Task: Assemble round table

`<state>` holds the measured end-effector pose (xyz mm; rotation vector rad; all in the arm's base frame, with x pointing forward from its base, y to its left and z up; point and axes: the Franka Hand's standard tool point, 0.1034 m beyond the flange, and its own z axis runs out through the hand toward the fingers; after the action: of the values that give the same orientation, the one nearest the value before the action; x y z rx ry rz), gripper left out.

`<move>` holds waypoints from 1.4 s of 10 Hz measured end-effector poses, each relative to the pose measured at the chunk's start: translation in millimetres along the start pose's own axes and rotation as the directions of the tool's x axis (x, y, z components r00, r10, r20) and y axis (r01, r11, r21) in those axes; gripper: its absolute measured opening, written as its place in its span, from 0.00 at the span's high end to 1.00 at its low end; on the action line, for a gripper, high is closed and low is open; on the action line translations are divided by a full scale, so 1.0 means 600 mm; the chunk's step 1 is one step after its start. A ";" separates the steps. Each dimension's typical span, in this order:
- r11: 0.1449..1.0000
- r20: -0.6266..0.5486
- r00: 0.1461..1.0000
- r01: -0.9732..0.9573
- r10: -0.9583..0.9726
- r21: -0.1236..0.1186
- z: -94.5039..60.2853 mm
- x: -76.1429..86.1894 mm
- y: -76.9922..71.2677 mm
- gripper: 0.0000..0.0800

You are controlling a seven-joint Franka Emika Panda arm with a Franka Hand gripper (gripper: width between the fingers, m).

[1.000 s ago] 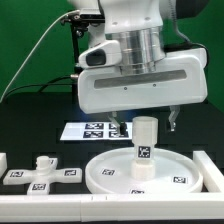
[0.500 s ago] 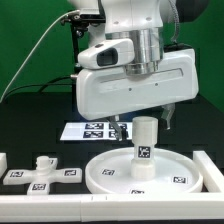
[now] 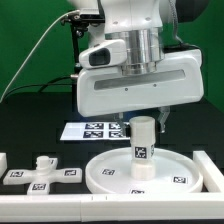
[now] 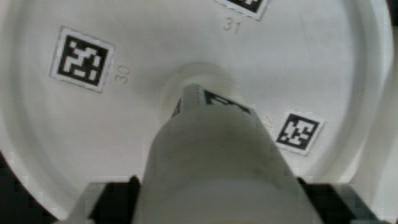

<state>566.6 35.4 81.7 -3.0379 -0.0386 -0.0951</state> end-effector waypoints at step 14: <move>0.922 0.029 0.922 -0.387 0.387 -0.007 -0.005 -0.005 -0.016 0.20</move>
Offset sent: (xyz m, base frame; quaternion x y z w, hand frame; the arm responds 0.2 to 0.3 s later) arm 0.0016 0.0096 -0.0072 0.0150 0.0131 0.4352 0.9001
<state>563.1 44.8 85.4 -2.9794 0.5586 -0.0178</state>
